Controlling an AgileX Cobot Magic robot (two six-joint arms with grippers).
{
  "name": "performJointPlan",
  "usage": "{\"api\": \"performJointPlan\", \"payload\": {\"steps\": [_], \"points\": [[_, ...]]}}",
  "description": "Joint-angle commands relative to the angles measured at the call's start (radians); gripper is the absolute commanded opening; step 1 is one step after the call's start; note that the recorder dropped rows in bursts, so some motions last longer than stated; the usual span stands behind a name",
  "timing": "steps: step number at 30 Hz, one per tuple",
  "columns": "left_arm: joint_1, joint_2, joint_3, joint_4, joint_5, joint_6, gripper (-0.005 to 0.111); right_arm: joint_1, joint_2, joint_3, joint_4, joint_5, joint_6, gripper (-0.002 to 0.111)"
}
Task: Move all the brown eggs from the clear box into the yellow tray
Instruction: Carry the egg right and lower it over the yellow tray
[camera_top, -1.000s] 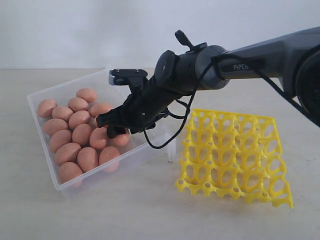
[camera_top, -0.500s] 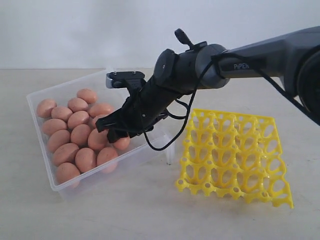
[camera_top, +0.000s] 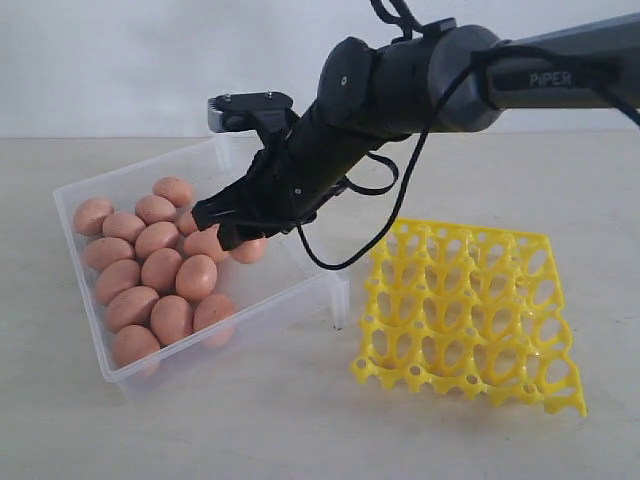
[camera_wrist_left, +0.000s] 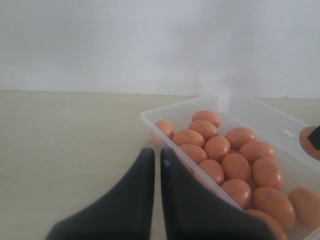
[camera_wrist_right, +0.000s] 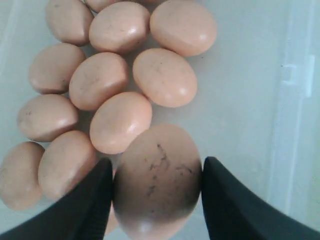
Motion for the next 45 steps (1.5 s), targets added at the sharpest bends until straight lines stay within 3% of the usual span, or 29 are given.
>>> {"api": "performJointPlan", "payload": {"steps": [1,12,17,23,27,31,35,42,45], "points": [[0.002,-0.003,0.003,0.001,-0.003,-0.002,0.004,0.001,-0.155,0.179,-0.031,-0.245,0.025,0.000],[0.002,-0.003,0.003,0.001,-0.001,-0.002,0.004,0.001,-0.567,0.883,-0.027,-1.225,0.035,0.000],[0.002,-0.003,0.003,0.001,-0.001,-0.002,0.004,0.001,-0.559,1.012,-0.027,-1.393,0.181,0.000],[0.002,-0.003,0.003,0.001,-0.001,-0.002,0.004,-0.011,-0.444,1.022,-0.015,-1.545,0.239,0.000],[0.002,-0.003,0.003,0.001,-0.001,-0.002,0.004,-0.097,-0.325,1.000,-0.108,-1.438,0.462,0.000],[0.002,-0.003,0.003,0.001,-0.001,-0.002,0.004,-0.224,-0.290,1.000,-0.543,-1.423,0.839,0.000],[0.002,-0.003,0.003,0.001,-0.001,-0.002,0.004,-0.302,-0.290,0.964,-0.870,-1.422,0.893,0.000],[0.002,-0.003,0.003,0.001,-0.001,-0.002,0.004,-0.326,-0.290,0.833,-1.114,-1.252,0.925,0.000],[0.002,-0.003,0.003,0.001,-0.001,-0.002,0.004,-0.326,-0.276,0.755,-1.134,-1.145,0.929,0.000]]}}
